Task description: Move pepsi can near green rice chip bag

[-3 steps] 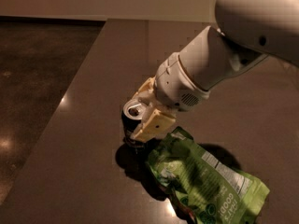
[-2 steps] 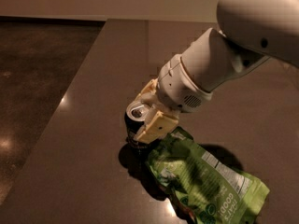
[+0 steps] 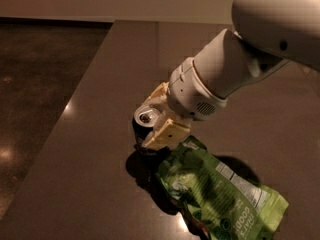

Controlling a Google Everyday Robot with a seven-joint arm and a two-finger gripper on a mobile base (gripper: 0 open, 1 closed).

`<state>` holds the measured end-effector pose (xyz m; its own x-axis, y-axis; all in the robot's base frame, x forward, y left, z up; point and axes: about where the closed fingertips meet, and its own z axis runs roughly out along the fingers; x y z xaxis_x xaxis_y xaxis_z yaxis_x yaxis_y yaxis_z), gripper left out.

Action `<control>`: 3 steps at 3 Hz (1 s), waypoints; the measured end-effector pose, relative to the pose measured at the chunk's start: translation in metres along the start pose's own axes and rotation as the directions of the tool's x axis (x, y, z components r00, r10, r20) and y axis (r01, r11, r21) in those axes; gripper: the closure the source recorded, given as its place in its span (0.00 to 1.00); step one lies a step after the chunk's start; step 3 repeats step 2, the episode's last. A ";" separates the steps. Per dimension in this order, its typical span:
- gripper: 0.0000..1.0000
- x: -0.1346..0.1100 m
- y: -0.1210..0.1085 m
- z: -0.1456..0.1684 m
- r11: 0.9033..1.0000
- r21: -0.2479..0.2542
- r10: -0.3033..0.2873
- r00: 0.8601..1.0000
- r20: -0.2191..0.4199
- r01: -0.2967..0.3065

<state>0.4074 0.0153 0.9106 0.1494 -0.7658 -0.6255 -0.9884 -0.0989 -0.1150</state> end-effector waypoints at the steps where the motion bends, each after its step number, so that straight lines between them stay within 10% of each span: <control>1: 0.01 -0.002 0.001 -0.001 1.000 0.002 -0.004 1.000 -0.002 0.004; 3: 0.00 -0.003 0.001 -0.001 1.000 0.003 -0.006 1.000 -0.003 0.006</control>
Offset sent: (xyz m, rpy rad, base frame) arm -0.0010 0.0009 0.0013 -0.0013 -0.0035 0.0015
